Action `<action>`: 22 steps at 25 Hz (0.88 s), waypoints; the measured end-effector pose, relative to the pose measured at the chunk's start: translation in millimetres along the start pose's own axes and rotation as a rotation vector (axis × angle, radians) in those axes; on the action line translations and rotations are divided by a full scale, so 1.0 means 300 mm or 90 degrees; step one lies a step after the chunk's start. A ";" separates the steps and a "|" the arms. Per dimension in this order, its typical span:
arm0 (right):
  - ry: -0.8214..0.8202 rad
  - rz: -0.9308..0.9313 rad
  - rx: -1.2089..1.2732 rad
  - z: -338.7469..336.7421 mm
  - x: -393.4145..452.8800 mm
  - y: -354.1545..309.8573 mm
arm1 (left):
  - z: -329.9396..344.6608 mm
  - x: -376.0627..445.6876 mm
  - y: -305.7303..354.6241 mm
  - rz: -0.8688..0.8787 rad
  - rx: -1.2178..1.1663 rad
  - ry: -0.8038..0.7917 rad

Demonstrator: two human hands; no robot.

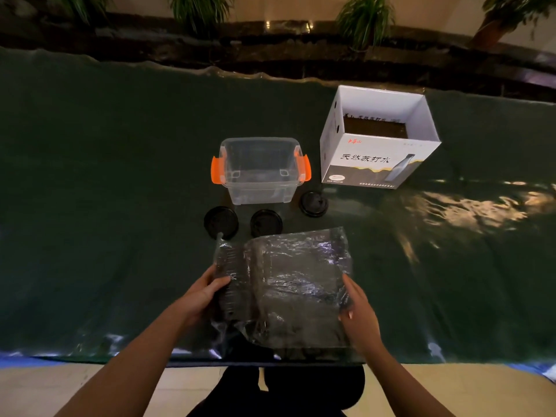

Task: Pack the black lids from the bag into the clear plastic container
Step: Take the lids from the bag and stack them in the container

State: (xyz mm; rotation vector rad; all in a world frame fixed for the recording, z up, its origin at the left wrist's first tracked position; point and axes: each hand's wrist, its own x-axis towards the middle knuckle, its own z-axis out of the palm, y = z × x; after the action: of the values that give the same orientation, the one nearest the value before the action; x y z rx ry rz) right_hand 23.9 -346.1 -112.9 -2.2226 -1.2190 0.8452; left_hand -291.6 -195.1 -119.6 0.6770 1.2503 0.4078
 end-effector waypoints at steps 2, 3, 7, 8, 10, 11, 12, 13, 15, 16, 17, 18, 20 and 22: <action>-0.009 0.017 0.006 0.009 -0.002 0.010 | 0.027 0.021 0.002 -0.004 0.075 0.011; -0.012 0.027 0.005 0.014 -0.001 0.014 | 0.039 0.027 0.003 -0.010 0.102 0.024; -0.023 0.059 0.002 0.025 0.012 0.029 | 0.099 0.014 0.011 0.200 0.449 0.160; -0.023 0.061 0.002 0.024 0.015 0.030 | 0.136 -0.004 0.009 0.292 0.593 0.167; -0.034 0.064 0.004 0.023 0.020 0.034 | 0.218 -0.030 -0.015 0.411 0.883 0.168; -0.045 0.067 0.007 0.023 0.022 0.036 | 0.247 -0.034 -0.033 0.430 0.984 0.154; -0.055 0.071 0.010 0.023 0.025 0.039 | 0.255 -0.031 -0.052 0.414 1.046 0.136; -0.059 0.074 0.012 0.025 0.025 0.042 | 0.245 -0.024 -0.067 0.379 1.074 0.126; -0.063 0.076 0.011 0.026 0.027 0.052 | 0.187 -0.016 -0.088 0.338 1.064 0.129; -0.071 0.074 0.009 0.025 0.028 0.055 | 0.149 -0.017 -0.093 0.337 1.047 0.130; -0.083 0.072 0.005 0.023 0.030 0.055 | 0.114 -0.021 -0.090 0.340 1.028 0.121; -0.101 0.074 -0.006 0.020 0.032 0.051 | 0.083 -0.026 -0.082 0.343 1.007 0.104; -0.119 0.069 -0.138 0.010 0.034 0.035 | 0.040 -0.032 -0.061 0.355 0.981 0.069; -0.069 0.044 -0.376 0.004 0.041 0.023 | 0.031 -0.042 -0.044 0.365 0.971 0.049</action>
State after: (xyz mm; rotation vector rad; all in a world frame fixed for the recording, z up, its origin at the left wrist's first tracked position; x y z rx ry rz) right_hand 32.1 -338.9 -122.0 -2.7172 -1.6141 0.6974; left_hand -287.3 -215.2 -117.8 2.3501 1.2763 -0.1677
